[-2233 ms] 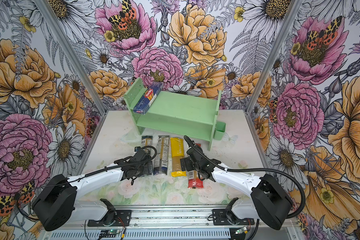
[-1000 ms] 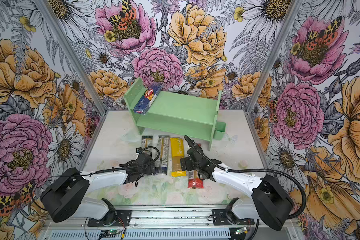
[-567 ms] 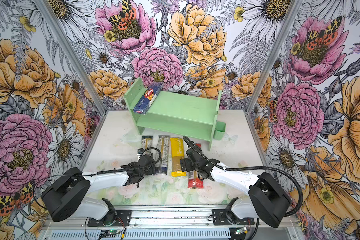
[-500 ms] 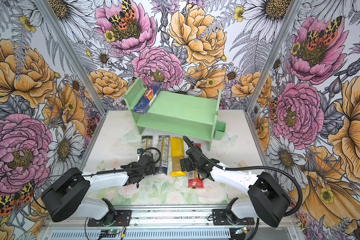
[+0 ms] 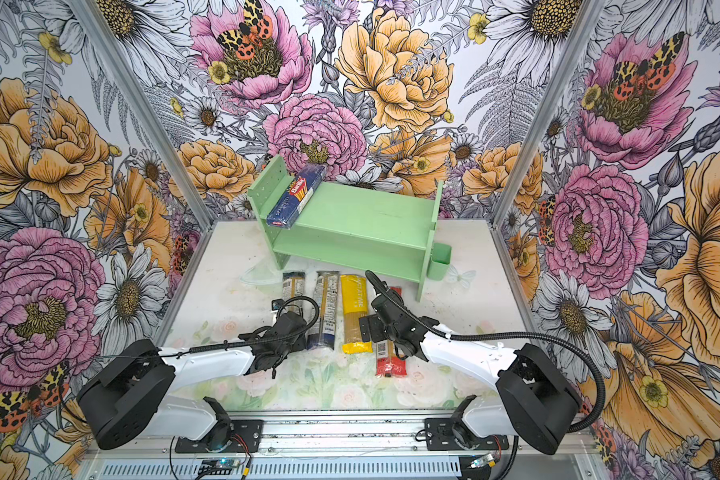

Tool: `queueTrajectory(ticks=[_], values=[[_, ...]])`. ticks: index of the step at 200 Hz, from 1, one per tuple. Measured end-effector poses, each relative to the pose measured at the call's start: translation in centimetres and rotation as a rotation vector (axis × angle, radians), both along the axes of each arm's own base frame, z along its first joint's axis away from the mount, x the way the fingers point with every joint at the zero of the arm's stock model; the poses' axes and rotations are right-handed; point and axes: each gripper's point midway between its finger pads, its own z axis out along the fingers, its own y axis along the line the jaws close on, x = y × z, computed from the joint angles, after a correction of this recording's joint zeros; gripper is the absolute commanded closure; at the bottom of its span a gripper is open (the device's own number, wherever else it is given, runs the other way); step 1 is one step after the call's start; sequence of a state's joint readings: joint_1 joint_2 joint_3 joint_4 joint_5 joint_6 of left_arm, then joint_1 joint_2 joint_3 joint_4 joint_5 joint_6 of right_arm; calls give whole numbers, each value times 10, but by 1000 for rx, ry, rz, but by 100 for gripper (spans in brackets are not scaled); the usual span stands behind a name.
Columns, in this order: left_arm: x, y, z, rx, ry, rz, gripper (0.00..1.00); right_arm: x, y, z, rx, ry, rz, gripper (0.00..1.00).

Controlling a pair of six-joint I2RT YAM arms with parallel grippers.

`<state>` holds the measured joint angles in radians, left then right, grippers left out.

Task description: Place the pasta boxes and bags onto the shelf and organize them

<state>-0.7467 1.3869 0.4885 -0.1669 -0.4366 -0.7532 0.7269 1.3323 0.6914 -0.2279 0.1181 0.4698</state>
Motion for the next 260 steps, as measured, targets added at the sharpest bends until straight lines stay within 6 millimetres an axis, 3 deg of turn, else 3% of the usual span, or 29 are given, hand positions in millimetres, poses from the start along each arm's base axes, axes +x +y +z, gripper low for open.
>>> queueTrajectory(ticks=[47, 81, 146, 185, 197, 260], values=[[0, 0, 0, -3, 0, 4, 42, 0, 0, 0, 0, 0, 0, 0], [-1, 0, -1, -5, -2, 7, 56, 0, 0, 0, 0, 0, 0, 1], [-1, 0, 1, -28, -20, 12, 69, 0, 0, 0, 0, 0, 0, 1], [-1, 0, 2, -32, -24, 12, 88, 0, 0, 0, 1, 0, 0, 1], [-1, 0, 2, -32, -24, 12, 100, 0, 0, 0, 2, 1, -2, 1], [-1, -1, 3, -39, -24, 8, 100, 0, 0, 0, 5, 2, -5, 1]])
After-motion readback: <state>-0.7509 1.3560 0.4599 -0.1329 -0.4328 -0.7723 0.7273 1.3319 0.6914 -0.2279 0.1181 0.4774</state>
